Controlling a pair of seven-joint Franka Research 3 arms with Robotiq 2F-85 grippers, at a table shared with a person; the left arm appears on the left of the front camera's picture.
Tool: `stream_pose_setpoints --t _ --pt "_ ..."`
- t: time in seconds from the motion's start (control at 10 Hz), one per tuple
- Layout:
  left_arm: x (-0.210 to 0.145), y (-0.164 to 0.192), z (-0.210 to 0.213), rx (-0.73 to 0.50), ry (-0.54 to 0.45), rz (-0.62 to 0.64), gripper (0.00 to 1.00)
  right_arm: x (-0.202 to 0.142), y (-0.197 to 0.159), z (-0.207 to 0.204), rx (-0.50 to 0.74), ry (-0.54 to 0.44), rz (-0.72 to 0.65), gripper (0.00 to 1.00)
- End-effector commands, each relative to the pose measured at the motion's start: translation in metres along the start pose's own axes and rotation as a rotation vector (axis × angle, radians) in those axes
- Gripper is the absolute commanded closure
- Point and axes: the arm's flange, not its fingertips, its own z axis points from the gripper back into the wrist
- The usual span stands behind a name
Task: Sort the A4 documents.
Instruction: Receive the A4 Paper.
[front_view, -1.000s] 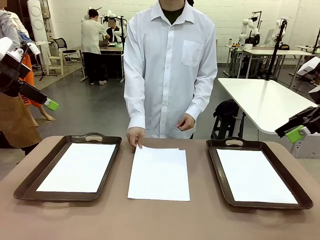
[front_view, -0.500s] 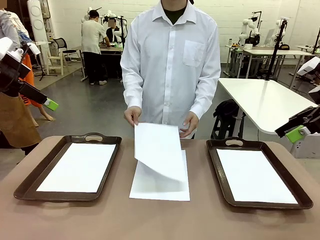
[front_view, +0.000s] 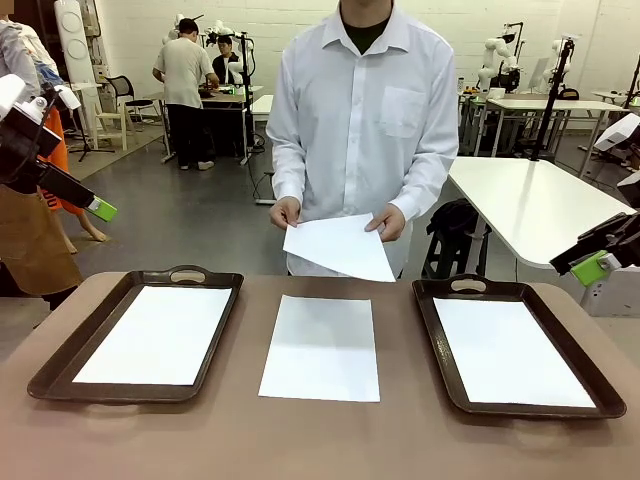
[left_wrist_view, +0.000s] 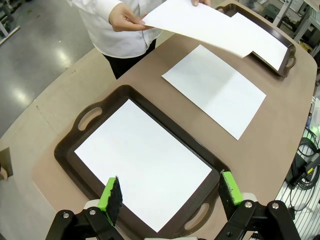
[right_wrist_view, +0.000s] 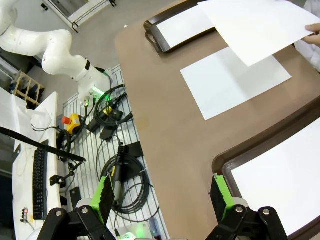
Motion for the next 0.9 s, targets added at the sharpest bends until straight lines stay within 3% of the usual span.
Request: stream_pose_setpoints --t 0.0,0.8 --pt "0.0009 -0.0002 0.0010 -0.005 -0.004 0.002 0.00 0.0002 0.0002 -0.0003 0.005 -0.005 0.005 0.00" --pt "0.0009 -0.0002 0.0010 -0.005 -0.004 0.002 0.00 0.0002 0.0002 -0.0003 0.005 -0.005 0.005 0.00"
